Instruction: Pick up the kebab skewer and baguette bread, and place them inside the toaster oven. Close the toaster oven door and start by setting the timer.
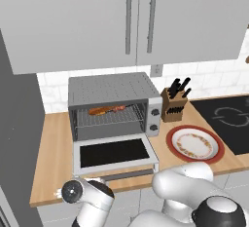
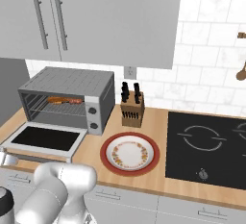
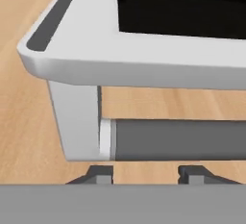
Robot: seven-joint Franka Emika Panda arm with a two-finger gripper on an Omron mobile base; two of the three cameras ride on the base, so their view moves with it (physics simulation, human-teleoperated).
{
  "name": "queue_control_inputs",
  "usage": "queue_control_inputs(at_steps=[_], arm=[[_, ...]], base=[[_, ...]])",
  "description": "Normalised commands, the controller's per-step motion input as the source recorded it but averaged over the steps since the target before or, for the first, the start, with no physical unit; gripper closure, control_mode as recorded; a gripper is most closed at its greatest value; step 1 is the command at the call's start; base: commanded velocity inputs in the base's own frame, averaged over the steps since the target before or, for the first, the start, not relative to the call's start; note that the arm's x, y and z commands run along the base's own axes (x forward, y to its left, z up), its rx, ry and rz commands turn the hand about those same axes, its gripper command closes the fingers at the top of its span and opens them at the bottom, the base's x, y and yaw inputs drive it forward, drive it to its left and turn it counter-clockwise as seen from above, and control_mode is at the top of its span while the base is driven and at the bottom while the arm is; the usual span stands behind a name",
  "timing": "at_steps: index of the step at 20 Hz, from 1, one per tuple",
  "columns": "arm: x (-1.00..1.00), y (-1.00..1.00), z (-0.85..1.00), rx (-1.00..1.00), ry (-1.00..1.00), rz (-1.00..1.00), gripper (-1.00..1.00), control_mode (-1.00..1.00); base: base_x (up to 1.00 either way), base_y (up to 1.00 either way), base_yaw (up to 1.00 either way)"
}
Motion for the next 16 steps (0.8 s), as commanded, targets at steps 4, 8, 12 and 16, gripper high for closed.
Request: queue_control_inputs(at_steps=[4, 8, 12, 16], arm=[[0.6, -0.62, 0.24, 0.15, -0.23, 0.11, -1.0, -1.0], [0.69, -0.58, 0.42, 0.16, -0.18, 0.1, -1.0, -1.0], [0.8, -0.58, 0.43, 0.16, -0.18, 0.1, -1.0, -1.0], [0.83, -0.48, 0.43, 0.14, -0.23, 0.09, -1.0, -1.0]], base=[[0.0, 0.0, 0.0], [0.0, 0.0, 0.0], [0.0, 0.0, 0.0], [0.0, 0.0, 0.0]])
